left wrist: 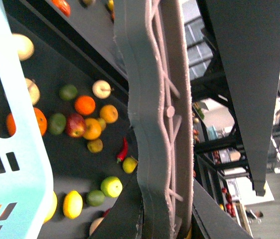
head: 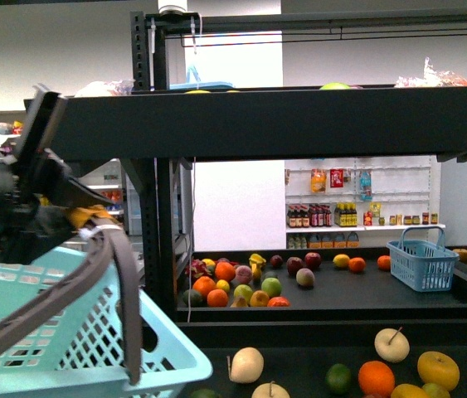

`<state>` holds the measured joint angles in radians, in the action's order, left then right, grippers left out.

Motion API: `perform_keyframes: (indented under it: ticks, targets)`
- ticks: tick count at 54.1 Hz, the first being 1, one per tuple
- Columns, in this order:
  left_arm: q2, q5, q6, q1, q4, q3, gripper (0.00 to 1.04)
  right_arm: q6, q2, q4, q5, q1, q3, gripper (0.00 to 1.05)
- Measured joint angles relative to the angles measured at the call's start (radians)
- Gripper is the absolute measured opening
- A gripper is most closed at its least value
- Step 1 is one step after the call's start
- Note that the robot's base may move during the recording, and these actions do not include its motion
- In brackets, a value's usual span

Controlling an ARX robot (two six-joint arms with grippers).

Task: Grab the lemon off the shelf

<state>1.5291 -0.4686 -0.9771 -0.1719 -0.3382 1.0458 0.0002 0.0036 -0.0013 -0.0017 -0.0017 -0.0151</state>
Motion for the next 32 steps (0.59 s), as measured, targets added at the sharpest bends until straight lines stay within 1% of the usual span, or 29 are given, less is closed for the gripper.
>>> perform_keyframes:
  ticks: [6,13,20,24,32]
  targets:
    - [0.061,-0.004,-0.010,-0.077,-0.033,0.023,0.12,0.000,0.000,0.000,0.000,0.000,0.000,0.97]
    - [0.135,-0.010,-0.043,-0.144,-0.076,0.063,0.12,0.000,0.000,0.000,0.000,0.000,0.000,0.97]
    - [0.249,-0.027,-0.101,-0.227,-0.121,0.159,0.12,0.000,0.000,0.000,0.000,0.000,0.000,0.97]
    - [0.302,-0.027,-0.126,-0.251,-0.126,0.224,0.12,0.000,0.000,0.000,0.000,0.000,0.000,0.97]
    - [0.360,-0.026,-0.146,-0.266,-0.124,0.313,0.12,0.000,0.000,0.000,0.000,0.000,0.000,0.97]
